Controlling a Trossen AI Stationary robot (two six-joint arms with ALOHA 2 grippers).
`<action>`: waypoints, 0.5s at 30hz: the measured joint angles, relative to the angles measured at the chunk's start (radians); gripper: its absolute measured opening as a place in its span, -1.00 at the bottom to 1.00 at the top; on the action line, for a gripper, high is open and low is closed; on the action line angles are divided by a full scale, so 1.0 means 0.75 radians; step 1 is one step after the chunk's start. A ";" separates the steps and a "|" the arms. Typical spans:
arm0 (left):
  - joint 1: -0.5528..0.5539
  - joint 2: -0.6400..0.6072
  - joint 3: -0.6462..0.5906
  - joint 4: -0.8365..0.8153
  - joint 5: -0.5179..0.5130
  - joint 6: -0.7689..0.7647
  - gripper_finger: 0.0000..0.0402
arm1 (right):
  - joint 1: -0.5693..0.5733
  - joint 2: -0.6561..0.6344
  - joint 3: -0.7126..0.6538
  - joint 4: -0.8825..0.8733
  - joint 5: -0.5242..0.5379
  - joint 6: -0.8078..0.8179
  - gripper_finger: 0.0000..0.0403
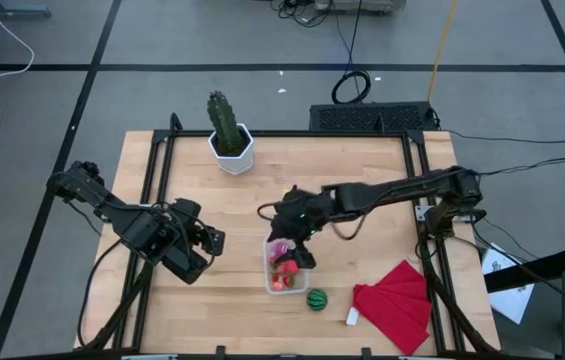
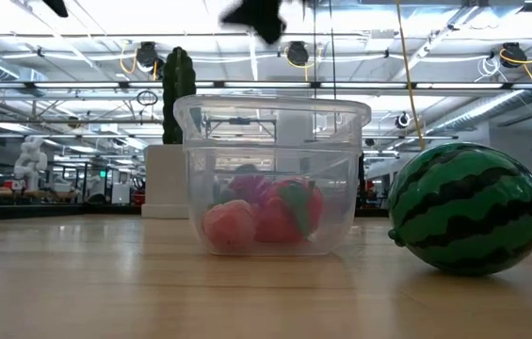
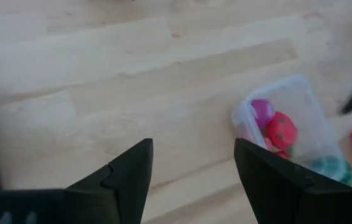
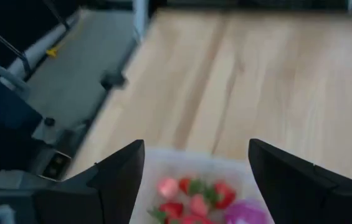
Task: Pick and placing Produce into tupperware
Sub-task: Put the watermelon into the transparent bin
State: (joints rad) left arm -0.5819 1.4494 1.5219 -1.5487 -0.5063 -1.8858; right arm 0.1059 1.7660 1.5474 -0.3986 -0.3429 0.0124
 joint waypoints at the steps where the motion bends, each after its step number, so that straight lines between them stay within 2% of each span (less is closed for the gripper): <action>1: -0.002 0.001 0.000 0.029 0.000 0.014 0.14 | 0.001 -0.030 0.029 -0.027 -0.001 -0.031 0.38; 4: -0.018 0.009 -0.001 0.180 -0.013 0.133 0.14 | -0.009 -0.152 0.064 -0.144 0.025 -0.210 0.38; 6: -0.039 0.018 -0.001 0.326 -0.059 0.250 0.14 | -0.021 -0.246 0.064 -0.263 0.148 -0.332 0.38; 8: -0.056 0.038 -0.001 0.495 -0.135 0.374 0.14 | -0.035 -0.336 0.064 -0.389 0.348 -0.375 0.38; 10: -0.076 0.065 -0.001 0.633 -0.182 0.476 0.14 | -0.050 -0.421 0.064 -0.505 0.548 -0.351 0.38; 12: -0.083 0.097 -0.001 0.750 -0.197 0.561 0.14 | -0.068 -0.501 0.064 -0.614 0.685 -0.283 0.38; 13: -0.084 0.117 0.000 0.802 -0.200 0.593 0.14 | -0.076 -0.538 0.064 -0.666 0.733 -0.251 0.38; 15: -0.085 0.162 -0.001 0.908 -0.197 0.669 0.14 | -0.097 -0.608 0.063 -0.744 0.742 -0.194 0.38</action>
State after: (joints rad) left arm -0.6454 1.5712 1.5213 -0.8673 -0.6538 -1.3838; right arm 0.0328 1.3103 1.5948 -0.9569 0.2133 -0.1332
